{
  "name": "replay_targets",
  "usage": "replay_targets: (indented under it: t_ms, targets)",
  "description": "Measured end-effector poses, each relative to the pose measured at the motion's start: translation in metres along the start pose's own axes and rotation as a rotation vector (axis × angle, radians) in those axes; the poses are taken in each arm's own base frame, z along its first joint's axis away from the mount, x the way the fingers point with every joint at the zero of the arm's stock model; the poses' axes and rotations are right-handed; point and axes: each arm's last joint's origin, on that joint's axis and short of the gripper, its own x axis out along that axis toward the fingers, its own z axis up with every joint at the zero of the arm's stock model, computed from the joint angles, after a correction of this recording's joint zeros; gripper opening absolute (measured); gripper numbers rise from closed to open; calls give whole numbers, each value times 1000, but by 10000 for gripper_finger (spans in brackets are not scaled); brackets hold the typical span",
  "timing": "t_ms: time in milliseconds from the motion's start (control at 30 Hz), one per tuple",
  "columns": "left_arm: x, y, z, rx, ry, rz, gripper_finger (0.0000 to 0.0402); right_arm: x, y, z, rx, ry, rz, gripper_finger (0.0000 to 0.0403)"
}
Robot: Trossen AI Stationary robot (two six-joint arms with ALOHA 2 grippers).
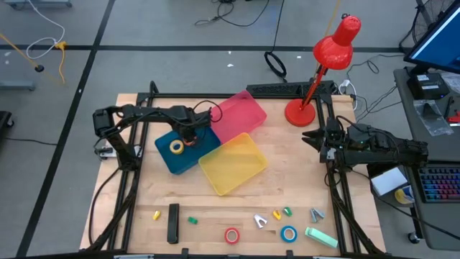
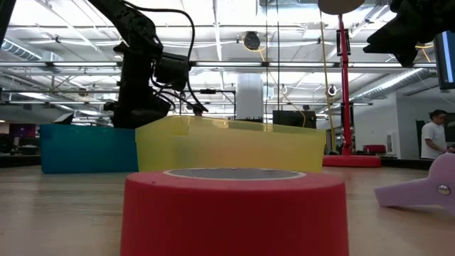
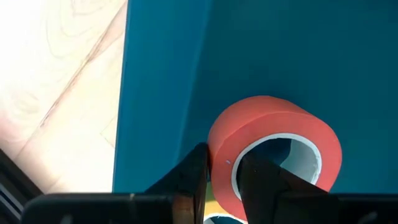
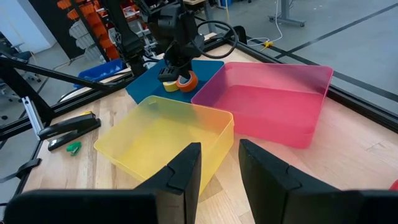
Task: Pick and place Stapler, Stapler remover, tape
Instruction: Put the orange tape into the blue bin, then put the red tape into the blue bin
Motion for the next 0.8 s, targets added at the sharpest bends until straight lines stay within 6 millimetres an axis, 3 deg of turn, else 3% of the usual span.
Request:
replay_targets:
  t_ms: [233,567,800]
  targets:
    - [0,1,-1,14,13,9,92,0,0,0,0,1,0,100]
    - [0,2,-3,16,19,33,212,0,0,0,0,1,0,100]
    - [-10,2,-5,7,57,7,234,0,0,0,0,0,0,100]
